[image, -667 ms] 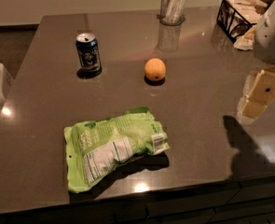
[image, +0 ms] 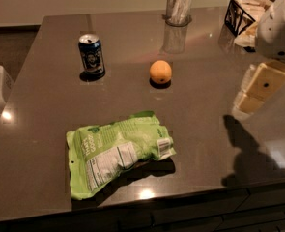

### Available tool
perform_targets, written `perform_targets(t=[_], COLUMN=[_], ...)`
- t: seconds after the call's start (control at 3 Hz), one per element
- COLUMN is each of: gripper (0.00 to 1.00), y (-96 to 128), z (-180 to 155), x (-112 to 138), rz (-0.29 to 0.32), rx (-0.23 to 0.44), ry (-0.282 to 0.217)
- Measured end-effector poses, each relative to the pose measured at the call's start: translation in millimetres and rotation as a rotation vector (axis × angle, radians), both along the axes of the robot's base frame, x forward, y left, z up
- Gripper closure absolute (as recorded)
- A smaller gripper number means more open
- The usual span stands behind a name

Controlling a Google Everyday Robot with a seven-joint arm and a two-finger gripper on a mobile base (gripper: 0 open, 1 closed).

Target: Knock pepsi can over

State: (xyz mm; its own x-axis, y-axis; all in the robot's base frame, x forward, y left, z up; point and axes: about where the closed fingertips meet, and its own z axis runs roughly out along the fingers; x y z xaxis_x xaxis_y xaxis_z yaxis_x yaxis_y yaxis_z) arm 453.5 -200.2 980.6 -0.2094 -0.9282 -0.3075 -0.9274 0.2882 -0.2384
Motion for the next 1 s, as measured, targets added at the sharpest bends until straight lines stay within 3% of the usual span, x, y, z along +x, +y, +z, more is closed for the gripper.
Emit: perform_targets(t=[0.33,0.67,1.0], gripper=[0.0,0.0,0.0], y=[34.6,89.3,129.4], z=[0.7,1.1,0.8], x=[32.6,83.6,115.6], rz=[0.02,0.041,0.045], rx=[0.126,0.239,0.31], ry=[-0.017,-0.034,-0.051])
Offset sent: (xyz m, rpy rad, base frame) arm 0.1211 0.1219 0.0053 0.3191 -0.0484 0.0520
